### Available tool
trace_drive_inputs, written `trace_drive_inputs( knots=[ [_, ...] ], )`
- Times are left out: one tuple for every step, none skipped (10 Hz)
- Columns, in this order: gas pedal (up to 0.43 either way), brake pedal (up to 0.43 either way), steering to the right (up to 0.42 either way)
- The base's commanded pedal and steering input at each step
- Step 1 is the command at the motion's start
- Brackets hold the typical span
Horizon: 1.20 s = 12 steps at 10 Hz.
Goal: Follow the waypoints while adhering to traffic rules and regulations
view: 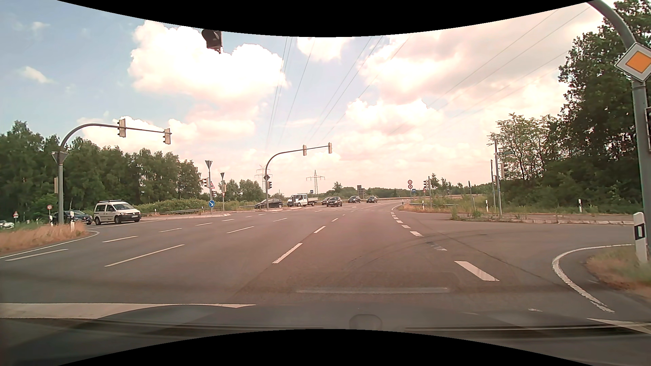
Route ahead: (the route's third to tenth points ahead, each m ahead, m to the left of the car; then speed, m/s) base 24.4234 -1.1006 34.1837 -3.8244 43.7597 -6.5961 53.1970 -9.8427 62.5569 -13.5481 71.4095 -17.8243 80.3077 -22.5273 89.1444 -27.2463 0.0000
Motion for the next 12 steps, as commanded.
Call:
trace_drive_inputs(
  knots=[
    [0.000, 0.000, 0.020],
    [0.000, 0.000, 0.020],
    [0.000, 0.000, 0.020],
    [0.000, 0.000, 0.020],
    [0.000, 0.000, 0.020],
    [0.000, 0.000, 0.020],
    [0.000, 0.000, 0.020],
    [0.079, 0.000, 0.020],
    [0.169, 0.000, 0.019],
    [0.189, 0.000, 0.019],
    [0.197, 0.000, 0.019],
    [0.197, 0.000, 0.019]
  ],
)
